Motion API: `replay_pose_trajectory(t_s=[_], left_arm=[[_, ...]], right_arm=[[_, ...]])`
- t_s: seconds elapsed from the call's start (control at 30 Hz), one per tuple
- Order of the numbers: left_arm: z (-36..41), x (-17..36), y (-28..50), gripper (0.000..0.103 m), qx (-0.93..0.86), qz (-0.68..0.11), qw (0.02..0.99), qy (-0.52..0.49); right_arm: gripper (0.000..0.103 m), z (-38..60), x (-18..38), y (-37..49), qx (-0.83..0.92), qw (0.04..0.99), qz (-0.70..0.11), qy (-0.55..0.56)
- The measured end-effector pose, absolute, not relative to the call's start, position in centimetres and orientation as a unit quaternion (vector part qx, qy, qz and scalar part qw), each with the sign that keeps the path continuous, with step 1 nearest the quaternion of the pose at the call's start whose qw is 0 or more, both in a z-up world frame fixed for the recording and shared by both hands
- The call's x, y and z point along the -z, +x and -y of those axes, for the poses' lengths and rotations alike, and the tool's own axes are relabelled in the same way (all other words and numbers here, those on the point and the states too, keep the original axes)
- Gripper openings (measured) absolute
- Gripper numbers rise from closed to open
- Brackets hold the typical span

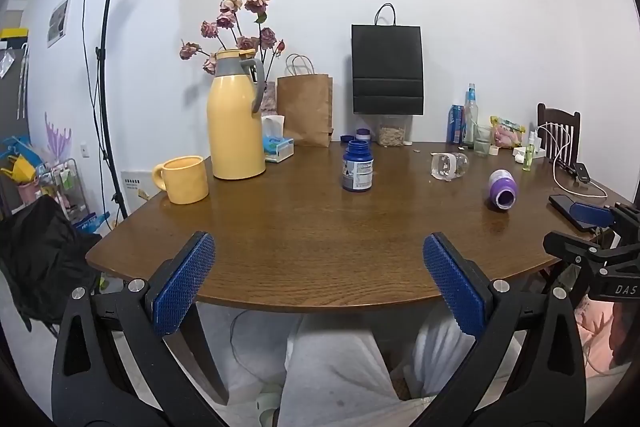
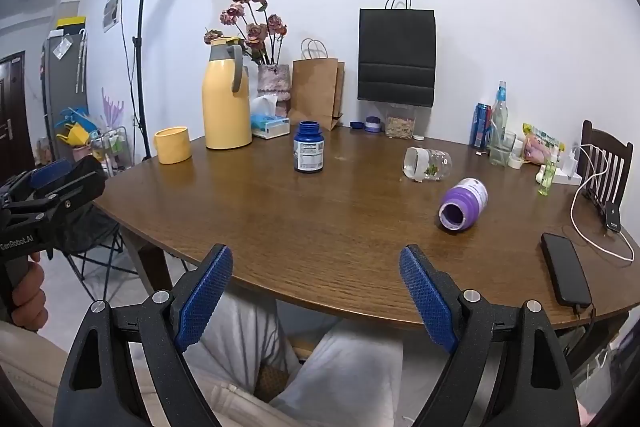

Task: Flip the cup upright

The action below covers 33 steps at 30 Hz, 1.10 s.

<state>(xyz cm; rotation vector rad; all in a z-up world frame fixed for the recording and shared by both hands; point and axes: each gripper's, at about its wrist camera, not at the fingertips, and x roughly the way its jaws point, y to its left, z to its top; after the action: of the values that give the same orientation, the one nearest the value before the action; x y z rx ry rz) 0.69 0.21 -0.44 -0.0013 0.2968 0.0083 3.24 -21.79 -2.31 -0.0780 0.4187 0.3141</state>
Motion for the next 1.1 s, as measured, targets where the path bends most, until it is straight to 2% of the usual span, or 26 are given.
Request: replay_pose_trajectory(t_s=[1.1], left_arm=[[-0.13,0.15,0.0,0.103,-0.002,-0.152,0.988,-0.004]], right_arm=[[0.09,21.78,2.38,3.26,-0.155,0.965,-0.206,-0.043]])
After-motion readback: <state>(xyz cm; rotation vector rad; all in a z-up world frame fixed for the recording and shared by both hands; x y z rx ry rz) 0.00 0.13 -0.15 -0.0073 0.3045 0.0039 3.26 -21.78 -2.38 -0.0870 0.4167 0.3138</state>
